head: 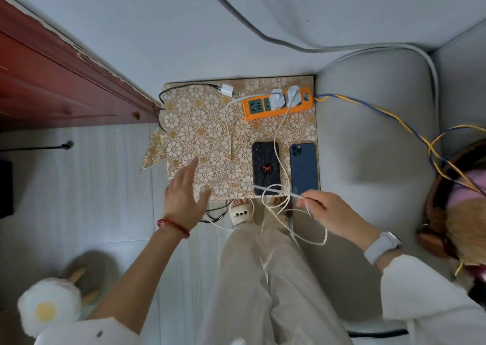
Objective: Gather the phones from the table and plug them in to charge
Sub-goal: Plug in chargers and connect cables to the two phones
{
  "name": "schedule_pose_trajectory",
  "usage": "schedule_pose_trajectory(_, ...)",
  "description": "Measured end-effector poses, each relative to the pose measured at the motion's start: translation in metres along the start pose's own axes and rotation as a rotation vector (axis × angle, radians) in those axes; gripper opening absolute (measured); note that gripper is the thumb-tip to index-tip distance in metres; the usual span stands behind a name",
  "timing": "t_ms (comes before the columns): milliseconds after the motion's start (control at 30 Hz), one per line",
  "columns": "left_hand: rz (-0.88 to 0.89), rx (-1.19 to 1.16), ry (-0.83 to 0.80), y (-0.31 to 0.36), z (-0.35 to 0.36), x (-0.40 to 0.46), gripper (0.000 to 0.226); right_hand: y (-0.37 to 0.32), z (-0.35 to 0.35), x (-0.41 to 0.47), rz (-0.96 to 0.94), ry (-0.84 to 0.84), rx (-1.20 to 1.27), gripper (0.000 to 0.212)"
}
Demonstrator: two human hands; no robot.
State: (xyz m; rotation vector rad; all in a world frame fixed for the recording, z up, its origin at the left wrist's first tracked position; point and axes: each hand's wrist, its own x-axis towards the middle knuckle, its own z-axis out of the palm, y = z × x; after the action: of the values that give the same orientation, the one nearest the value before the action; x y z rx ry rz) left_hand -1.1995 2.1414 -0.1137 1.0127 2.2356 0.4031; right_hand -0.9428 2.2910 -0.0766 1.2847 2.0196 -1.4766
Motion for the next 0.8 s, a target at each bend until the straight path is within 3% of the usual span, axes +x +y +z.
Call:
schedule_pose_trajectory(100,0.339,0.142,-0.169,0.026,0.012,-0.005,0.079,-0.024,0.017,0.006,-0.140,-0.066,-0.027,0.025)
schedule_pose_trajectory(200,0.507,0.134,-0.388,0.059,0.027,-0.008,0.046,-0.040,0.023,0.013,-0.206,-0.025,0.027,0.024)
schedule_pose_trajectory(267,0.499,0.144,-0.455,0.064,0.030,-0.008,0.028,-0.039,0.018,0.013,-0.182,-0.025,0.038,0.022)
schedule_pose_trajectory(333,0.346,0.087,-0.358,0.055,0.030,-0.005,0.025,-0.028,0.009,0.009,-0.131,-0.036,0.023,0.020)
schedule_pose_trajectory(433,0.014,-0.093,-0.022,0.031,0.022,0.003,0.022,-0.004,-0.004,0.003,-0.024,0.034,-0.034,0.018)
schedule_pose_trajectory(500,-0.130,-0.163,0.115,0.013,0.018,0.006,0.023,0.009,-0.007,0.002,0.059,0.128,-0.090,0.017)
schedule_pose_trajectory(667,-0.123,-0.084,0.238,-0.010,0.016,0.002,0.032,0.021,-0.011,0.009,0.143,0.338,-0.345,0.022)
schedule_pose_trajectory(800,-0.152,-0.040,0.231,-0.012,0.018,0.003,0.031,0.007,-0.016,0.015,0.160,0.645,-0.454,0.021)
